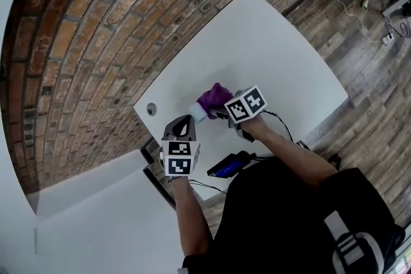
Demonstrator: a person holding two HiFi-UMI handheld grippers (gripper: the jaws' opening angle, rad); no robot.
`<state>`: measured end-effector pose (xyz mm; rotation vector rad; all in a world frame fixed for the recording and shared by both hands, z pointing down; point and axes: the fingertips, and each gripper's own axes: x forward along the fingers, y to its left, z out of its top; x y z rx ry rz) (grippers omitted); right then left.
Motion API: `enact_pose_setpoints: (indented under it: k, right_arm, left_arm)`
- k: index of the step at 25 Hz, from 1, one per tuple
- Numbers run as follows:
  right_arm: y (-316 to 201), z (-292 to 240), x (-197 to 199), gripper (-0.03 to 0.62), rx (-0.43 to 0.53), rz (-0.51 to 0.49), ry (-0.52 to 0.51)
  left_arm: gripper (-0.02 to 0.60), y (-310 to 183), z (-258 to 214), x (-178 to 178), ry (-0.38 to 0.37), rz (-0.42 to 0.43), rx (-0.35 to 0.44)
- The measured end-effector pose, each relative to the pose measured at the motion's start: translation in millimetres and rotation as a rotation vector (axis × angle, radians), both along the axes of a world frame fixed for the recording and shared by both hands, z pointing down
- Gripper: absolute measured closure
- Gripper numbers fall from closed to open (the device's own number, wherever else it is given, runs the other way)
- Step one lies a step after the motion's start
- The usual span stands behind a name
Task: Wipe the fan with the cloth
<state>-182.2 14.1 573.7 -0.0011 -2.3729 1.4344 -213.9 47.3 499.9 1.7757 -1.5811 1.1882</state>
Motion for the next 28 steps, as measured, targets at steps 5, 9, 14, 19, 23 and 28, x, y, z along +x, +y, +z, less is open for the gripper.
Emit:
enact_pose_setpoints:
  k: [5, 9, 14, 19, 23, 28]
  right_arm:
    - [-12.4, -29.3, 9.5, 0.528, -0.011, 0.063, -0.041]
    - [-8.8, -110.2, -2.1, 0.528, 0.117, 0.012, -0.217]
    - [16.0, -88.5, -18.1, 0.528, 0.209, -0.078, -0.167]
    - [-8.3, -18.7, 2.2, 0.528, 0.132, 0.012, -0.016]
    - [-20.9, 12.4, 24.5, 0.528, -0.008, 0.074, 0.053]
    - [-15.1, -72.2, 6.0, 0.528, -0.032, 0.052, -0.214]
  left_arm:
    - [0.581, -0.1, -0.1, 0.9, 0.007, -0.002, -0.002]
    - [0.581, 0.1, -0.4, -0.1, -0.003, 0.003, -0.002]
    - [0.581, 0.7, -0.2, 0.1, -0.002, -0.003, 0.001]
    - [0.581, 0.1, -0.5, -0.2, 0.004, -0.003, -0.001]
    - [0.581, 1.6, -1.2, 3.3, 0.018, -0.008, -0.005]
    - [0.581, 0.4, -2.3, 3.0, 0.01, -0.009, -0.006]
